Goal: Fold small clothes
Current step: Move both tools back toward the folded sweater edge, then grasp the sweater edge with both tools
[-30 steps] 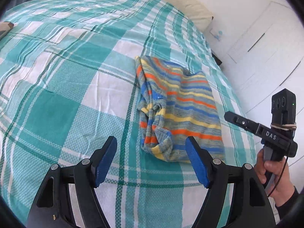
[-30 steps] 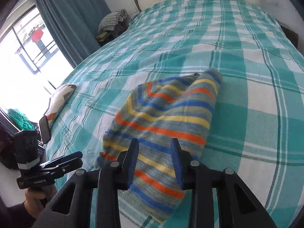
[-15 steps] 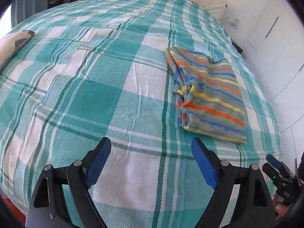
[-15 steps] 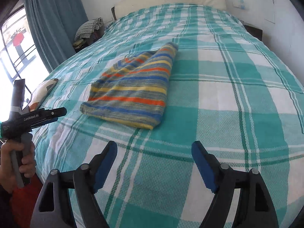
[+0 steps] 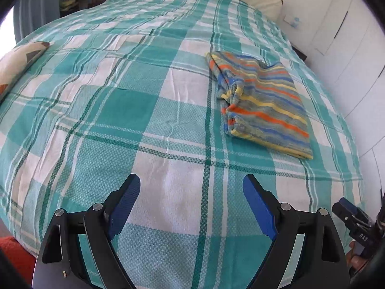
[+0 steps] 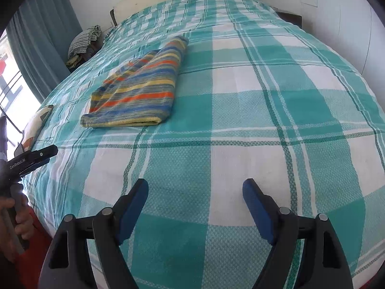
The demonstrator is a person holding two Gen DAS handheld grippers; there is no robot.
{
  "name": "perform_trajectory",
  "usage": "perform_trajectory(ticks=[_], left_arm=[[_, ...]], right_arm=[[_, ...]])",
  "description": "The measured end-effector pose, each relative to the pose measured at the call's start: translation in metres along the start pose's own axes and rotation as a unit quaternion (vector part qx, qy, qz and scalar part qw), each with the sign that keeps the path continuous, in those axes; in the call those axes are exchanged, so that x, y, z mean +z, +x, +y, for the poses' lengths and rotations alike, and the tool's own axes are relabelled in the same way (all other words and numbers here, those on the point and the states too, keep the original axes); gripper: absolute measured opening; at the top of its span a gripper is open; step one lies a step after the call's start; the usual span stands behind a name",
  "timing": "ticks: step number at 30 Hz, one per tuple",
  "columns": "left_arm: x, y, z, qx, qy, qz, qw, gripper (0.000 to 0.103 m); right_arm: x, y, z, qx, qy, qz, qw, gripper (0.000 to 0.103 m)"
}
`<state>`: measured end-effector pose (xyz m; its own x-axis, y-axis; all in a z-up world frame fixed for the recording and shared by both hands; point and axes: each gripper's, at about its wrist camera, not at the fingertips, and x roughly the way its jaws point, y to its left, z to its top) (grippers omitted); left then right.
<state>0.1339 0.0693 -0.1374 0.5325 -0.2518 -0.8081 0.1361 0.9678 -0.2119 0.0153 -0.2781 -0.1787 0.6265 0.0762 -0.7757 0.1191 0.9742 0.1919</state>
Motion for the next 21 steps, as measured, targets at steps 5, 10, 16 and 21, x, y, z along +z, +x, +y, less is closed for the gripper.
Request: perform_trajectory(ticks=[5, 10, 16, 21], left_arm=[[0.013, 0.003, -0.016, -0.029, 0.014, 0.002, 0.9995, 0.089], [0.065, 0.024, -0.032, -0.078, 0.019, 0.009, 0.9967, 0.090], [0.144, 0.089, -0.048, -0.041, 0.027, 0.014, 0.9987, 0.090], [0.153, 0.151, -0.020, 0.020, 0.004, 0.075, 0.9970, 0.088]], right_arm=[[-0.004, 0.003, 0.003, 0.003, -0.011, 0.001, 1.000, 0.080], [0.015, 0.006, 0.003, 0.015, -0.013, -0.005, 1.000, 0.080], [0.105, 0.013, 0.031, 0.049, -0.050, -0.060, 0.996, 0.080], [0.159, 0.045, 0.056, 0.078, -0.070, -0.056, 0.993, 0.080]])
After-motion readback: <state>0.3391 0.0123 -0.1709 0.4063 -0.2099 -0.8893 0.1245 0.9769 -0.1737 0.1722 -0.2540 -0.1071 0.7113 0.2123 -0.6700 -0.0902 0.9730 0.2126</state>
